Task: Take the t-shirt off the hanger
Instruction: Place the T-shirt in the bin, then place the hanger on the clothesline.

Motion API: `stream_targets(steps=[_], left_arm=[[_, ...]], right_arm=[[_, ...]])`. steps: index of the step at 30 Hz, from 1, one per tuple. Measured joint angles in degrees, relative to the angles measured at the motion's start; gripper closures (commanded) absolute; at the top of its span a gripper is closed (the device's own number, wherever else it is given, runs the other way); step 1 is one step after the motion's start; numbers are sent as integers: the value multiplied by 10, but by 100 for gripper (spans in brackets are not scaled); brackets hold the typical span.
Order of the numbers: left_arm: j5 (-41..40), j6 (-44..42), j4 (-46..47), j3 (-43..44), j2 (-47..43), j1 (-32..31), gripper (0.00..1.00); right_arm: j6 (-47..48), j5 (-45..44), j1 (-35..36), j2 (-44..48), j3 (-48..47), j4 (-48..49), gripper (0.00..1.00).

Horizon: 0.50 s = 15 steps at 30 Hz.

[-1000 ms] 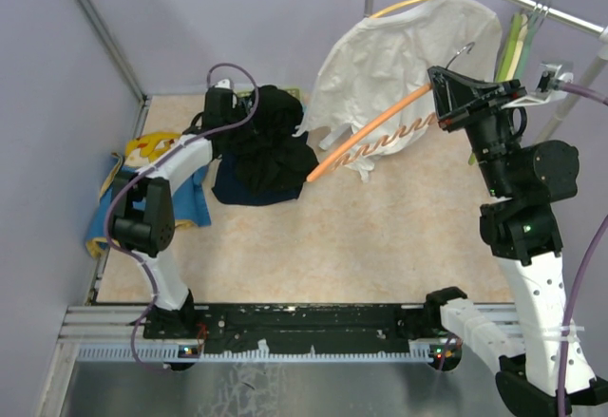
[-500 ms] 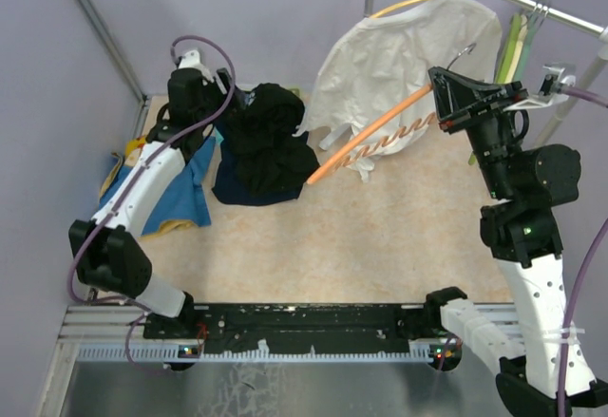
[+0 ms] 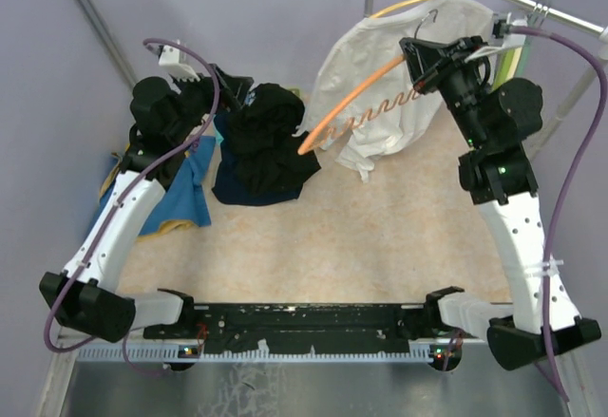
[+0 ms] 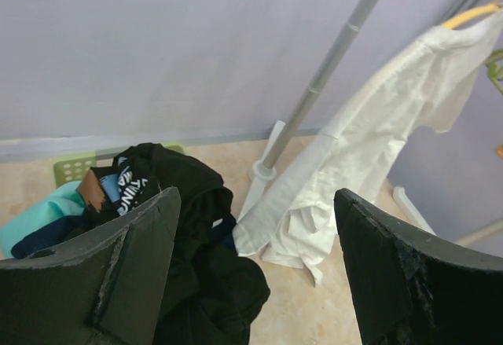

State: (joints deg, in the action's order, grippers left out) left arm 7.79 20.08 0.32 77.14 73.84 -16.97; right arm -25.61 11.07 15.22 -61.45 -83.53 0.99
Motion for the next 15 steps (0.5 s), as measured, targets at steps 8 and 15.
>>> stream_targets(steps=[8, 15], left_arm=[[73, 0, 35, -11, -11, -3, 13], [186, 5, 108, -13, -17, -4, 8]], right_arm=[[46, -26, 0, -91, -71, -20, 100], [80, -59, 0, -103, -74, -44, 100]])
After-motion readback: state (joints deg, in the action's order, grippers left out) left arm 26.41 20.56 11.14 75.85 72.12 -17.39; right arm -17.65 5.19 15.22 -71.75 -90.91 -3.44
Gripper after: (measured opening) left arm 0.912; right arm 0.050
